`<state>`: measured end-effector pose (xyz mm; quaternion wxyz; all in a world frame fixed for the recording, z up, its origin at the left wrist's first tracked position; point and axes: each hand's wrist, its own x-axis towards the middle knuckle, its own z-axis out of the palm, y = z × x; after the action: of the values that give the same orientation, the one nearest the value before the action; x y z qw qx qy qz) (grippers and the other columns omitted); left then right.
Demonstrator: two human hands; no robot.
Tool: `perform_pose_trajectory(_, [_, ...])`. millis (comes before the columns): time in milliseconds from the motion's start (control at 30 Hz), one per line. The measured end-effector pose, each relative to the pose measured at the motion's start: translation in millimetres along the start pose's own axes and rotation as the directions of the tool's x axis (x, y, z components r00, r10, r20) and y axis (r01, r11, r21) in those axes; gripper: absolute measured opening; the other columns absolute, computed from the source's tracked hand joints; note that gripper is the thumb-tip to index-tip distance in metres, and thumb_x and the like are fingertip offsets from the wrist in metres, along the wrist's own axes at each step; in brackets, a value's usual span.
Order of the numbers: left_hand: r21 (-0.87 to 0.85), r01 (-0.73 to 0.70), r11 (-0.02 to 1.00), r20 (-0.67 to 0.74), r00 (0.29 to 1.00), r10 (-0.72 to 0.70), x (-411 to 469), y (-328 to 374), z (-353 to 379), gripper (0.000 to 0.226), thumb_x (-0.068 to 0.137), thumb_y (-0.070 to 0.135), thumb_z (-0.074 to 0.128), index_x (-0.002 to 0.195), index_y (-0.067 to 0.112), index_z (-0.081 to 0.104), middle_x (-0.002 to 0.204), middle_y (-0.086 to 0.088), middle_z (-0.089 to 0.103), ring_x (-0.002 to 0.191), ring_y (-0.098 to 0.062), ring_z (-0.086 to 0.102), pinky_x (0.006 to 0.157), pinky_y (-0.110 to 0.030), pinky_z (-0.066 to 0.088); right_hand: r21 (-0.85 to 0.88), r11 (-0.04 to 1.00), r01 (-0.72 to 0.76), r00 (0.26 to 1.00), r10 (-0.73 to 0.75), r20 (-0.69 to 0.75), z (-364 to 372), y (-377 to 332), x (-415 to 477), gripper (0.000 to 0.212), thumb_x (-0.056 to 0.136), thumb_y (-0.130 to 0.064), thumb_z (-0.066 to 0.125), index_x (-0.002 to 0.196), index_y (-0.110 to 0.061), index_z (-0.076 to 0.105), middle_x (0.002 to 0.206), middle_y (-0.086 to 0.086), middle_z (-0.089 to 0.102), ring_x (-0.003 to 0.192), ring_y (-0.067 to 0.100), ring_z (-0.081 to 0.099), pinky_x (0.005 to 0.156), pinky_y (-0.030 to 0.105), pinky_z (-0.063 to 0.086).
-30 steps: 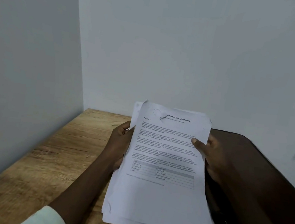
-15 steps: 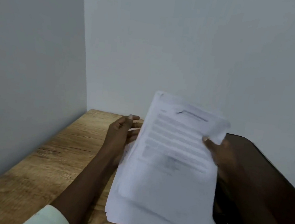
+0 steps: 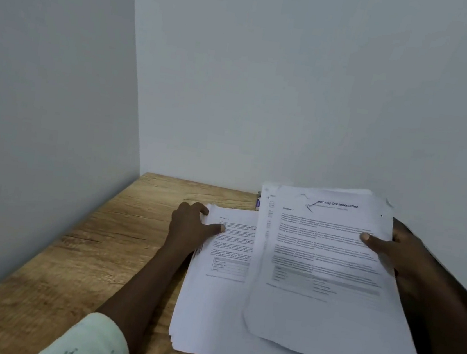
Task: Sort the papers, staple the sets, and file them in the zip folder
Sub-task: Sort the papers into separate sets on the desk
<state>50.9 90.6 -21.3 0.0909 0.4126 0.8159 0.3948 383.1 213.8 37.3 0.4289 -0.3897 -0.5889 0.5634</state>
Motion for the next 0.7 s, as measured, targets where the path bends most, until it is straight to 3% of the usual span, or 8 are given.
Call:
perform_pose_trajectory(33, [0.035, 0.016, 0.999, 0.008, 1.000, -0.016, 2.1, 1.2, 1.1, 0.061, 0.069, 0.052, 0.084, 0.111, 0.012, 0.064, 0.118, -0.010, 0.058, 0.111, -0.025, 0.055, 0.081, -0.032, 0.046, -0.022, 1.000, 0.016, 0.999, -0.017, -0.035, -0.8, -2.8, -2.7, 0.029, 0.095, 0.011, 0.049, 0.119, -0.005, 0.052, 0.108, 0.013, 0.060, 0.064, 0.014, 0.067, 0.047, 0.014, 0.051])
perform_pose_trajectory(100, [0.060, 0.056, 0.997, 0.002, 0.998, -0.057, 6.7, 3.9, 1.9, 0.054, 0.063, 0.054, 0.086, 0.091, 0.013, 0.064, 0.111, -0.009, 0.059, 0.103, -0.025, 0.058, 0.079, -0.034, 0.050, -0.081, 0.995, 0.049, 0.997, -0.054, -0.055, -4.4, -2.6, -0.5, 0.036, 0.094, 0.011, 0.049, 0.128, -0.004, 0.051, 0.112, 0.013, 0.056, 0.071, 0.015, 0.062, 0.052, 0.021, 0.052])
perform_pose_trajectory(233, [-0.069, 0.095, 0.993, -0.051, 0.994, -0.099, 10.7, 4.3, 2.9, 0.043, 0.062, 0.034, 0.092, 0.057, 0.014, 0.054, 0.081, -0.009, 0.064, 0.073, -0.022, 0.060, 0.059, -0.027, 0.038, -0.256, 0.966, 0.025, 0.997, -0.042, -0.062, -10.7, 9.6, 12.6, 0.028, 0.094, 0.005, 0.054, 0.122, -0.001, 0.056, 0.123, 0.024, 0.061, 0.103, 0.038, 0.062, 0.094, 0.046, 0.048])
perform_pose_trajectory(300, [-0.151, 0.117, 0.982, -0.060, 0.990, -0.127, 8.1, 4.3, 1.8, 0.041, 0.072, 0.023, 0.087, 0.053, 0.011, 0.052, 0.062, -0.005, 0.058, 0.061, -0.019, 0.053, 0.053, -0.025, 0.033, -0.343, 0.939, 0.019, 0.995, -0.051, -0.082, -12.2, 12.1, 14.8, 0.020, 0.096, 0.001, 0.055, 0.115, -0.001, 0.060, 0.120, 0.027, 0.063, 0.110, 0.043, 0.061, 0.100, 0.053, 0.046])
perform_pose_trajectory(400, [-0.110, 0.091, 0.990, -0.106, 0.989, -0.103, 1.9, 4.6, -5.2, 0.030, 0.090, 0.022, 0.071, 0.064, 0.007, 0.067, 0.068, -0.010, 0.067, 0.064, -0.021, 0.058, 0.053, -0.025, 0.034, -0.563, 0.825, 0.051, 0.985, -0.135, -0.109, -16.1, 16.8, 23.3, 0.022, 0.098, -0.010, 0.055, 0.115, -0.002, 0.065, 0.117, 0.022, 0.066, 0.110, 0.039, 0.060, 0.096, 0.043, 0.044])
perform_pose_trajectory(500, [-0.131, 0.030, 0.991, -0.284, 0.956, -0.066, -2.6, 8.2, -13.8, 0.021, 0.096, 0.017, 0.062, 0.106, 0.004, 0.075, 0.106, -0.014, 0.073, 0.102, -0.030, 0.065, 0.081, -0.027, 0.045, -0.657, 0.752, 0.060, 0.949, -0.246, -0.195, -16.0, 12.6, 21.4, 0.033, 0.099, -0.011, 0.053, 0.130, -0.002, 0.059, 0.128, 0.020, 0.061, 0.120, 0.038, 0.054, 0.094, 0.034, 0.039])
perform_pose_trajectory(600, [-0.193, -0.075, 0.978, -0.351, 0.936, 0.003, -4.4, 9.2, -23.8, 0.021, 0.095, 0.018, 0.065, 0.106, 0.004, 0.074, 0.104, -0.007, 0.073, 0.099, -0.026, 0.064, 0.081, -0.025, 0.041, -0.483, 0.869, 0.104, 0.912, -0.277, -0.302, -17.3, 8.5, 17.6, 0.030, 0.096, -0.012, 0.060, 0.123, 0.002, 0.062, 0.118, 0.016, 0.064, 0.105, 0.032, 0.059, 0.082, 0.028, 0.040])
perform_pose_trajectory(700, [-0.268, -0.154, 0.951, -0.205, 0.974, 0.099, -3.8, 9.3, -34.4, 0.012, 0.094, 0.021, 0.064, 0.091, 0.012, 0.072, 0.088, 0.000, 0.072, 0.083, -0.021, 0.066, 0.062, -0.023, 0.041, -0.331, 0.923, 0.194, 0.957, -0.252, -0.142, -4.6, 6.4, 10.9, 0.026, 0.095, -0.004, 0.060, 0.121, -0.005, 0.060, 0.103, 0.007, 0.063, 0.086, 0.017, 0.062, 0.066, 0.010, 0.046])
